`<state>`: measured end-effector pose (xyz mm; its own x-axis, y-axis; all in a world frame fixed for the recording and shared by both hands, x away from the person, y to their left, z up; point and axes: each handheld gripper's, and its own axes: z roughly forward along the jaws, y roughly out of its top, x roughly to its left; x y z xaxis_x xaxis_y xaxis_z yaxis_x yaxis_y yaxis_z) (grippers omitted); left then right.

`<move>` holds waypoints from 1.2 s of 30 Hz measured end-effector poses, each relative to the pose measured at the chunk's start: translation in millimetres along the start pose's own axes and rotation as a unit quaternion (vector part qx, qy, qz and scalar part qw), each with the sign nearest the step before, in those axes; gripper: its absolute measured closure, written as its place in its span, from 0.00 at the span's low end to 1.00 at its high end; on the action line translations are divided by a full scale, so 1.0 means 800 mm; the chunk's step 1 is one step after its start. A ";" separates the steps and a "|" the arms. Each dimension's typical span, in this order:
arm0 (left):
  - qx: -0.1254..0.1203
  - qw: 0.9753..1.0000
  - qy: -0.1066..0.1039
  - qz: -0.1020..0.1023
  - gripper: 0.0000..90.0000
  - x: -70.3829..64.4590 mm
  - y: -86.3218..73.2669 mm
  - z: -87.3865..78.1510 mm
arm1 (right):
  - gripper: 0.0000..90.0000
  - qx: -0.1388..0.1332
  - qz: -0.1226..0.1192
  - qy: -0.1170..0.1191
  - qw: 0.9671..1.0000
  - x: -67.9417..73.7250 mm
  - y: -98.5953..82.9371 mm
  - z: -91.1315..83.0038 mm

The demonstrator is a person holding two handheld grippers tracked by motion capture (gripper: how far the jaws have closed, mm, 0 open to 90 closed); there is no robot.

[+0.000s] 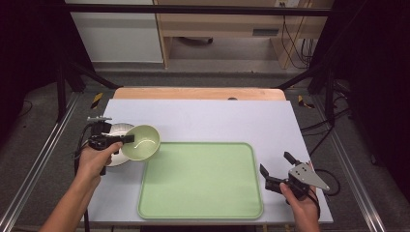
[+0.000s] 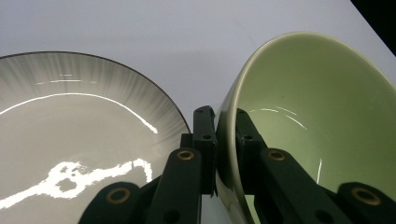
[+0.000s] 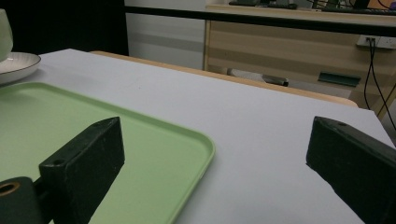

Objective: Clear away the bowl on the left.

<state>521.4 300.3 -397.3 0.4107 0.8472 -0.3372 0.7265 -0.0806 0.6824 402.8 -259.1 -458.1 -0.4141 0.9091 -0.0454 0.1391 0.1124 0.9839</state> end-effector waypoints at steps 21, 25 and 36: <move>0.014 0.998 -0.034 0.041 0.91 -0.047 -0.003 0.016 | 0.04 -0.001 -0.003 -0.001 1.000 0.000 0.000 -0.001; 0.017 0.998 -0.041 0.041 0.91 -0.052 -0.006 0.020 | 0.03 -0.004 -0.002 -0.001 1.000 -0.001 0.001 -0.002; 0.022 0.997 -0.050 0.047 0.91 -0.061 -0.014 0.025 | 0.03 -0.013 -0.006 0.002 1.000 0.000 0.003 -0.003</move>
<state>504.8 249.3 -401.5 0.5290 0.7784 -0.3381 0.7049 -0.1811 0.6858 401.4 -260.0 -455.5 -0.4197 0.9059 -0.0568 0.1113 0.1134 0.9873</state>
